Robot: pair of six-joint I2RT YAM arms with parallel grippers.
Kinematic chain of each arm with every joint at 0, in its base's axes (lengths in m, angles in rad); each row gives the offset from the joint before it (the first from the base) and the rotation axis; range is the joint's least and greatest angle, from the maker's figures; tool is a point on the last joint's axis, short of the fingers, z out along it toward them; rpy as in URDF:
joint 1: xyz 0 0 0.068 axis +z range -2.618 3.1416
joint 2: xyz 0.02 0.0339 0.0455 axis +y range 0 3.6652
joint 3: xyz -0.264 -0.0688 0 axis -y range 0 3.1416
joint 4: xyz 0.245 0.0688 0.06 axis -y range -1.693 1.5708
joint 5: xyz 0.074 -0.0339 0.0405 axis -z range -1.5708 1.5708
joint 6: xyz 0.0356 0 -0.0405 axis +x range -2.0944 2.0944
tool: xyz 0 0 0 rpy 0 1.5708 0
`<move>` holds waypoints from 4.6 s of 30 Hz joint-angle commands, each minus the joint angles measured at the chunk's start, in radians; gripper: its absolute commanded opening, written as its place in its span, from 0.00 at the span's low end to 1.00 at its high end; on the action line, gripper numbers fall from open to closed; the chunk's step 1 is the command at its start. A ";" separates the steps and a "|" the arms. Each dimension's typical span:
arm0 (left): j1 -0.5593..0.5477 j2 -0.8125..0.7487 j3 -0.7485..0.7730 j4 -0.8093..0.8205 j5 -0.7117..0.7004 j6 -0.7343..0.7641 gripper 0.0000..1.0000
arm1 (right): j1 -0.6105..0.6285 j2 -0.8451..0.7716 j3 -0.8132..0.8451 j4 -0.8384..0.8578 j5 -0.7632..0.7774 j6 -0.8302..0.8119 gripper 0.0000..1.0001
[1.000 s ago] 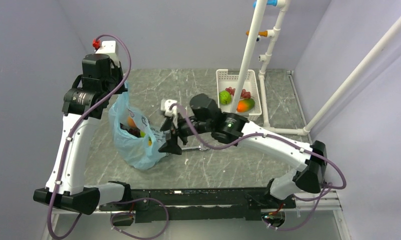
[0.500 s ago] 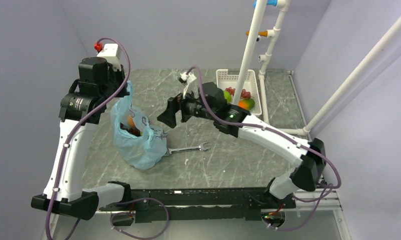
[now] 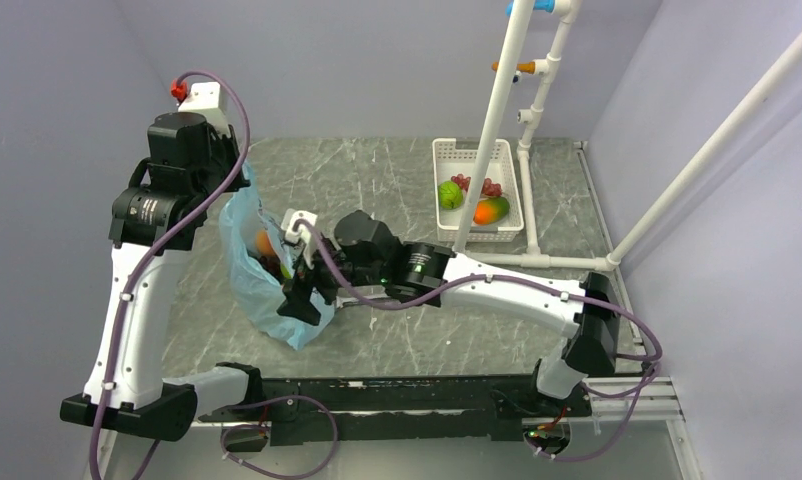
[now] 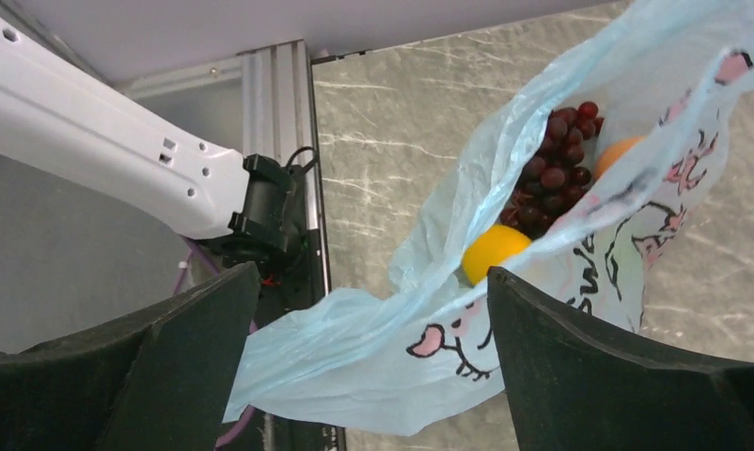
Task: Take the fake fruits out of the plastic bag
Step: Adjust the plastic bag at the center of the board.
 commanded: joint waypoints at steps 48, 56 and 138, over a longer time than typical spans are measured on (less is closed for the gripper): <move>0.003 -0.205 -0.140 0.092 0.113 -0.066 0.02 | -0.073 0.268 0.322 -0.117 0.459 0.029 0.99; 0.003 -0.163 -0.089 0.042 0.093 -0.063 0.13 | -0.061 0.385 0.396 -0.163 0.576 0.054 0.64; 0.047 -0.378 -0.811 0.363 -0.170 -0.069 0.95 | -0.049 0.063 0.073 0.013 -0.038 -0.203 0.00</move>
